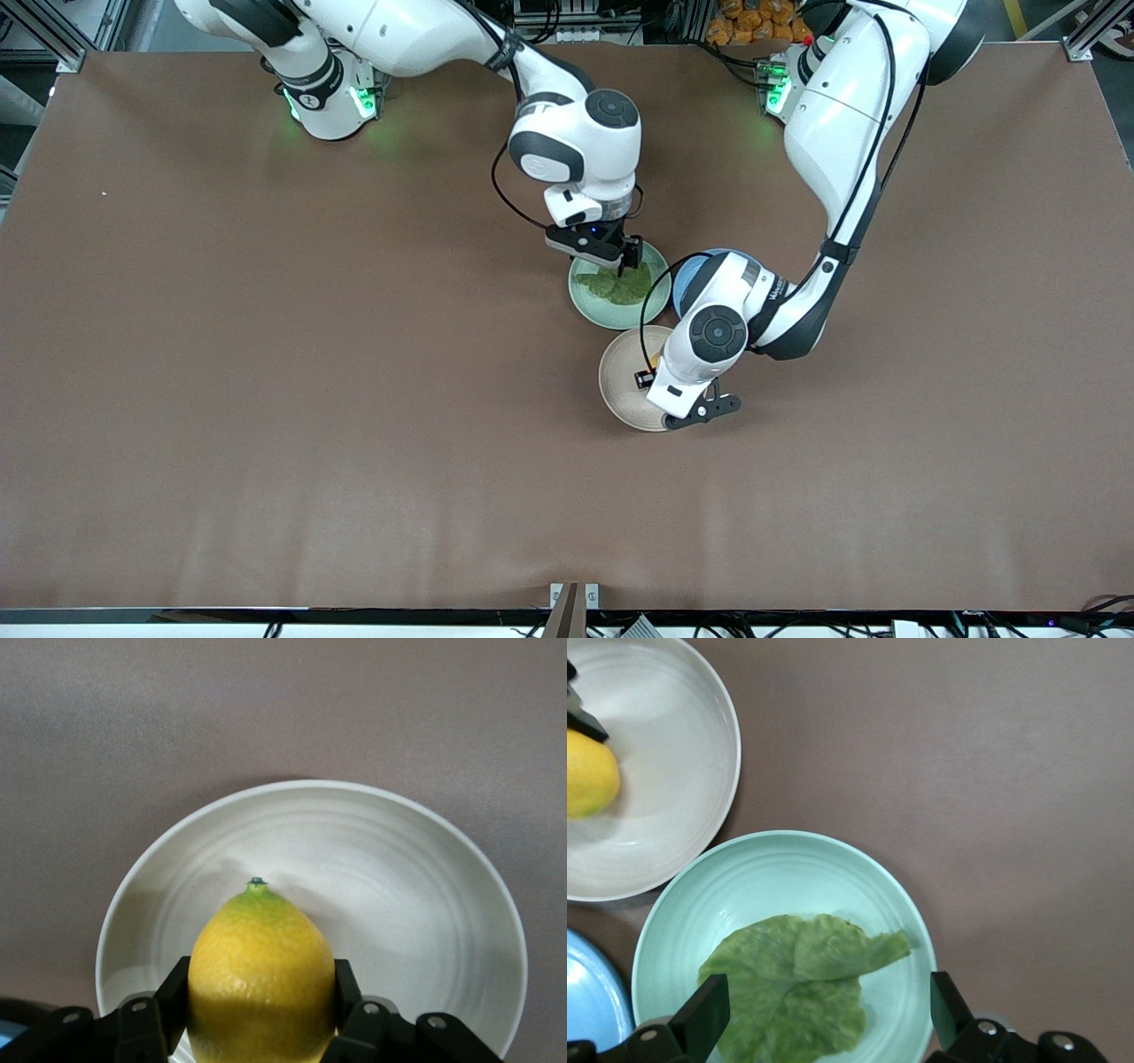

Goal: Pick lemon and lettuce from plates
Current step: 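Lift the lemon with the left gripper while the right gripper grasps lettuce, then carry the lemon beside the plates while the right gripper carries lettuce away, then release the lemon and lettuce onto the table and raise both grippers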

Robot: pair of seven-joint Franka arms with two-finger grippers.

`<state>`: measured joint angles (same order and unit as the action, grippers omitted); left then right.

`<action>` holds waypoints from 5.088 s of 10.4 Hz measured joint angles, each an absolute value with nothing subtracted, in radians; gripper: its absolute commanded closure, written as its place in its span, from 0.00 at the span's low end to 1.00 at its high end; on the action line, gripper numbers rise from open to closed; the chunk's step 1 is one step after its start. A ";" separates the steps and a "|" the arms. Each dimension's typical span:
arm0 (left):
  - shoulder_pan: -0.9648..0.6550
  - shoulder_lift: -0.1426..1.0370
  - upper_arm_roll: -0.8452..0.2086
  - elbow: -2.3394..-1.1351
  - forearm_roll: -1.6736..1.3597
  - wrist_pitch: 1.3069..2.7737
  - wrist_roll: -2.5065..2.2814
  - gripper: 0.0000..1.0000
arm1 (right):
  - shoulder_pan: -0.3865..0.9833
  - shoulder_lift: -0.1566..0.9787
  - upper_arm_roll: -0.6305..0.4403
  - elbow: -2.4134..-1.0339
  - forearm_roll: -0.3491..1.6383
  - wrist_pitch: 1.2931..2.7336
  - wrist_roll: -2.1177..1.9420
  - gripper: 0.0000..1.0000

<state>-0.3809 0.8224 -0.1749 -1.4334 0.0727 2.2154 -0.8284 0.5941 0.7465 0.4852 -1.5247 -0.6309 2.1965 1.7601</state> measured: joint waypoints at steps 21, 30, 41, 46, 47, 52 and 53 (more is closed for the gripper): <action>0.007 0.491 -0.168 -1.902 0.079 2.313 -0.206 1.00 | 0.559 0.870 0.578 -1.342 -0.823 2.027 1.600 1.00; 0.125 0.432 -0.168 -1.897 0.105 2.331 -0.024 1.00 | 0.003 0.438 0.545 -1.328 -0.223 1.665 0.652 1.00; 0.119 0.476 -0.174 -1.916 0.177 2.326 -0.041 0.00 | -0.065 0.410 0.137 -1.768 -0.159 2.032 0.069 1.00; 0.109 0.430 -0.226 -1.891 0.177 2.326 -0.179 0.00 | -0.065 0.451 0.102 -1.913 -0.096 2.259 0.069 0.00; 0.107 0.415 -0.252 -1.893 0.177 2.318 -0.211 0.00 | -0.065 0.448 0.098 -1.906 -0.096 2.258 0.069 0.00; 0.115 0.190 -0.272 -2.066 0.099 2.266 -0.225 0.00 | -0.065 0.375 0.095 -1.803 -0.094 2.079 0.069 0.00; 0.117 0.131 -0.271 -2.118 0.070 2.266 -0.225 0.00 | -0.065 0.341 0.095 -1.792 -0.094 2.041 0.069 0.00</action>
